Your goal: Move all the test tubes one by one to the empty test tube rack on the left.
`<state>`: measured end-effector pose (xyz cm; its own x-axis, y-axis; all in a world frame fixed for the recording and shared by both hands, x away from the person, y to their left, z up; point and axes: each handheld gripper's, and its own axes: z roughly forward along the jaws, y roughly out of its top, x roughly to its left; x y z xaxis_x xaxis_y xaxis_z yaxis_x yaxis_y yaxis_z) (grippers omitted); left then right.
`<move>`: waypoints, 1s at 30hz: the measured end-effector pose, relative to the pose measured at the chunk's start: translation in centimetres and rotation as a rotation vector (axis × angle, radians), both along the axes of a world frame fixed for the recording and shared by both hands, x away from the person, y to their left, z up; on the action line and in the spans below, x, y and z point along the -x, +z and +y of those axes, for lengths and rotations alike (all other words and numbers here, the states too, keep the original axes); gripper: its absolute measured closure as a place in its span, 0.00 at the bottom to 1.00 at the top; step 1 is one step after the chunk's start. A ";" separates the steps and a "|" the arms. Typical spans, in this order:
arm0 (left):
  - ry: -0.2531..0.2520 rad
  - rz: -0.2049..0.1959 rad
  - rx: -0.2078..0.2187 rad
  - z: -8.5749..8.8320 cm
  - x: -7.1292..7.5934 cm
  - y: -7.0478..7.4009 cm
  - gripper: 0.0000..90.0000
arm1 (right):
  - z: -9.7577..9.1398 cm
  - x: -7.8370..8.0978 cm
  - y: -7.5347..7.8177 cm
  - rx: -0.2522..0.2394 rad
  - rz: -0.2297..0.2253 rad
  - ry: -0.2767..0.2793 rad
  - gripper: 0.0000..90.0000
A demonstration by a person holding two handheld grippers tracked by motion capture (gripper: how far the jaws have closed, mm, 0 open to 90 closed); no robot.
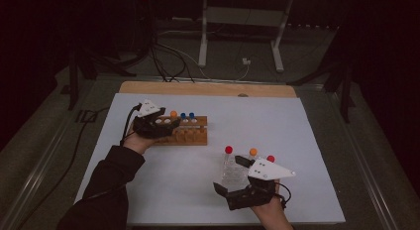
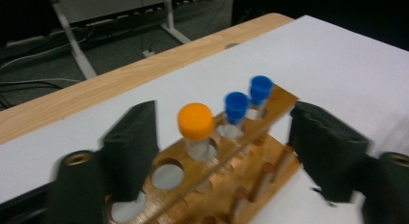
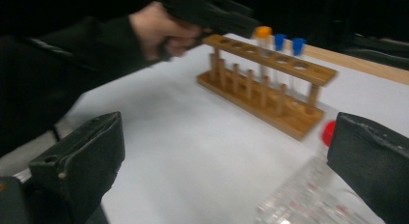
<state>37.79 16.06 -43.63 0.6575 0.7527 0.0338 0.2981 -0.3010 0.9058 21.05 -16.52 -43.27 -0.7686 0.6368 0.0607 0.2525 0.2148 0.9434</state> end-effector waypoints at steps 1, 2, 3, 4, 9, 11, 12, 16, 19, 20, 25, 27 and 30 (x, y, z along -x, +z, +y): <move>-0.012 0.003 0.006 0.1 0.3 0.1 0.24 | -0.2 -0.1 -0.1 0.005 0.006 -0.012 0.00; -0.015 0.010 0.011 0.1 0.6 0.2 0.18 | -0.3 -0.3 -0.1 0.006 0.009 -0.021 0.00; -0.023 0.017 0.017 0.2 0.9 0.3 0.17 | -0.5 -0.3 -0.2 0.004 0.012 -0.033 0.00; -0.045 0.023 0.025 0.2 1.2 0.4 0.15 | -0.7 -0.4 -0.3 0.006 0.007 -0.043 0.00; -0.131 0.036 0.025 0.1 3.5 0.5 0.03 | -1.5 -1.2 -0.4 0.078 0.000 -0.136 0.00; -0.165 0.038 0.031 -0.1 4.4 0.4 0.03 | -1.9 -1.6 -0.6 0.094 0.006 -0.172 0.02; -0.177 0.036 0.025 -0.2 4.9 0.2 0.03 | -2.0 -1.7 -0.7 0.100 0.007 -0.193 0.02; -0.221 0.032 0.033 -0.5 6.7 -0.4 0.03 | -2.4 -1.8 -0.9 0.131 -0.013 -0.258 0.06; -0.238 0.038 0.046 -0.4 7.6 -0.9 0.03 | -3.1 -2.0 -0.8 0.140 -0.030 -0.327 0.13; -0.244 0.045 0.051 -0.2 7.8 -1.0 0.03 | -3.4 -2.1 -0.8 0.138 -0.025 -0.344 0.18; -0.252 0.048 0.057 0.1 8.9 -1.3 0.03 | -4.5 -2.8 -1.3 0.160 0.026 -0.396 0.39; -0.254 0.045 0.054 0.2 9.3 -1.4 0.03 | -4.7 -3.0 -1.4 0.185 0.048 -0.393 0.50; -0.262 0.042 0.048 0.1 9.7 -1.4 0.03 | -4.8 -3.4 -1.8 0.212 0.092 -0.412 0.56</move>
